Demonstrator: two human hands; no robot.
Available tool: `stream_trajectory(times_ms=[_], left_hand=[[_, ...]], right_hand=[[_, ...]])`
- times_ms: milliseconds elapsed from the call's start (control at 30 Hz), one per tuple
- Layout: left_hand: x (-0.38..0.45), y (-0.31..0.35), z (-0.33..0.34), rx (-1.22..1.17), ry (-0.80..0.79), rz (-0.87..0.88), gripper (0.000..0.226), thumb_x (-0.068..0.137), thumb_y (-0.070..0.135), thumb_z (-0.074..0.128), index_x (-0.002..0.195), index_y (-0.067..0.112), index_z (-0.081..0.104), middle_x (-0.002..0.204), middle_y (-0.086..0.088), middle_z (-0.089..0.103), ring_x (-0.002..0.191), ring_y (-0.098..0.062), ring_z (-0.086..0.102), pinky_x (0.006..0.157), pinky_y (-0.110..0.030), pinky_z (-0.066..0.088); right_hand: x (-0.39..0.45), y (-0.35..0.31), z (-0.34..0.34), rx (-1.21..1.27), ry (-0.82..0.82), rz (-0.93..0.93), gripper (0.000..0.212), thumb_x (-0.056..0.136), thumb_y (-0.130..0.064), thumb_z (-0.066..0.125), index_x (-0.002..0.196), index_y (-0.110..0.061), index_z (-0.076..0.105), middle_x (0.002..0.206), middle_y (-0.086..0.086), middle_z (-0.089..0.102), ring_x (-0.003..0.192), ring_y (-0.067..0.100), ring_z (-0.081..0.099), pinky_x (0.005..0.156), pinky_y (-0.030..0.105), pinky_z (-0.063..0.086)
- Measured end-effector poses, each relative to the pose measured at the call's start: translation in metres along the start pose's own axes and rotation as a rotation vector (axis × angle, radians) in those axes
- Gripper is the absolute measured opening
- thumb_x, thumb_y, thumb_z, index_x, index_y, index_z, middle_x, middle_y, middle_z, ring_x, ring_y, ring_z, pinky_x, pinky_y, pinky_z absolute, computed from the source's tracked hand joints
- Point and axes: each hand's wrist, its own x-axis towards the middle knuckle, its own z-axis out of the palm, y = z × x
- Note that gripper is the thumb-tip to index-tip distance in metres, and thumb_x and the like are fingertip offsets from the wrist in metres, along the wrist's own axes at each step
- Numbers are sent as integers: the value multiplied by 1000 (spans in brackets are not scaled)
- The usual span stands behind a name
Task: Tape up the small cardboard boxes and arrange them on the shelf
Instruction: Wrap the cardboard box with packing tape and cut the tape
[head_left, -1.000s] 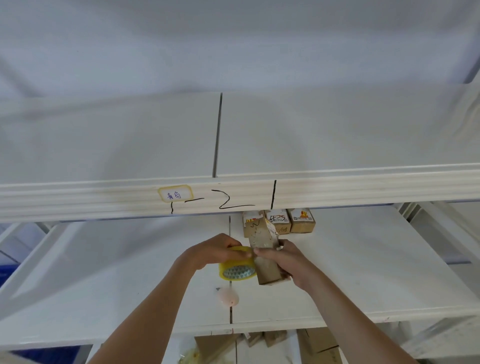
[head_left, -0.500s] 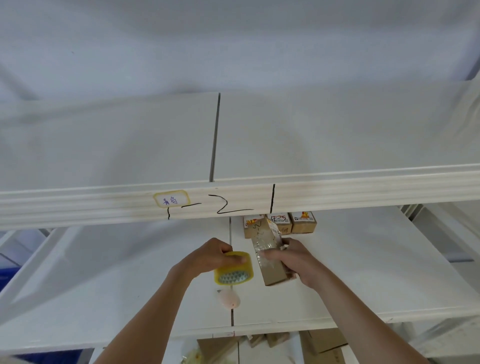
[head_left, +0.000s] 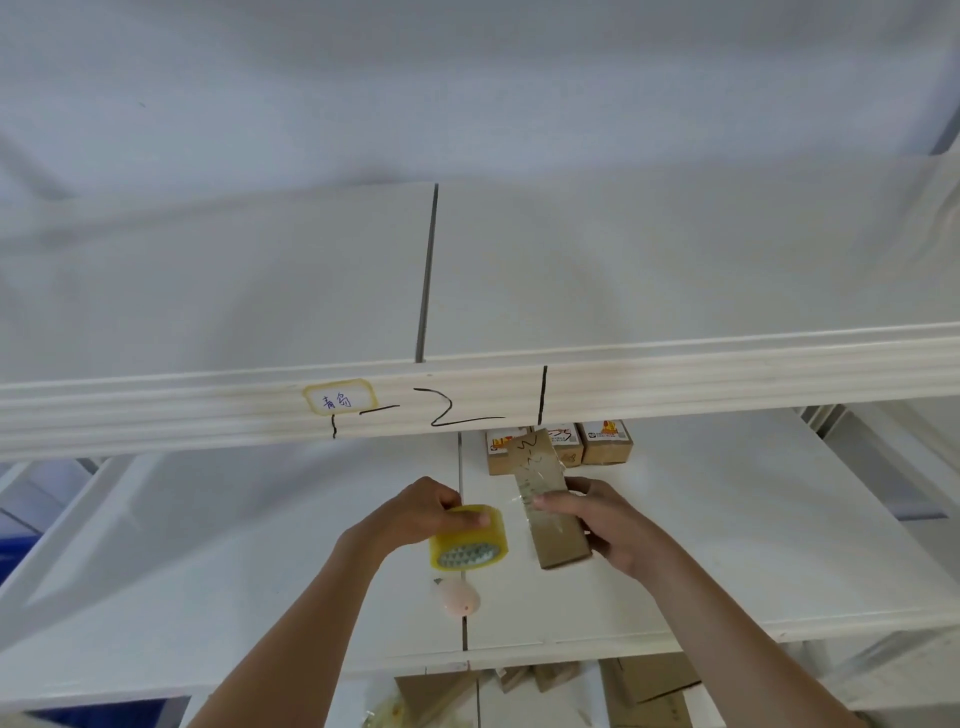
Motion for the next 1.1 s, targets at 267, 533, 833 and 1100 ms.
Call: stream_trajectory(times_ms=[267, 533, 833, 1100], left_hand=[[2, 23, 0, -4, -71, 2, 66, 56, 81, 71, 63, 17, 57, 63, 2, 49, 66, -15, 49, 62, -27, 35], [7, 46, 1, 97, -28, -23, 60, 55, 83, 74, 59, 24, 62, 54, 13, 58, 63, -10, 61, 58, -23, 45], [6, 43, 6, 136, 45, 30, 57, 58, 79, 75, 56, 23, 64, 55, 10, 58, 58, -7, 59, 54, -22, 44], [3, 49, 4, 321, 139, 8, 47, 66, 66, 76, 68, 19, 69, 66, 5, 63, 61, -7, 61, 49, -18, 42]], right_hand=[[-6, 13, 2, 205, -121, -59, 53, 79, -41, 79, 124, -14, 71, 125, 18, 69, 119, 36, 65, 99, 51, 52], [-8, 16, 3, 302, -168, -50, 51, 77, -49, 79, 120, -22, 74, 128, 15, 69, 114, 29, 69, 84, 40, 58], [-9, 7, 0, 223, -194, -23, 43, 91, -42, 72, 125, -16, 72, 129, 14, 69, 120, 28, 66, 95, 38, 55], [-5, -5, 24, -204, 41, -107, 54, 70, -47, 90, 116, -31, 67, 109, -11, 75, 106, 12, 68, 89, 33, 55]])
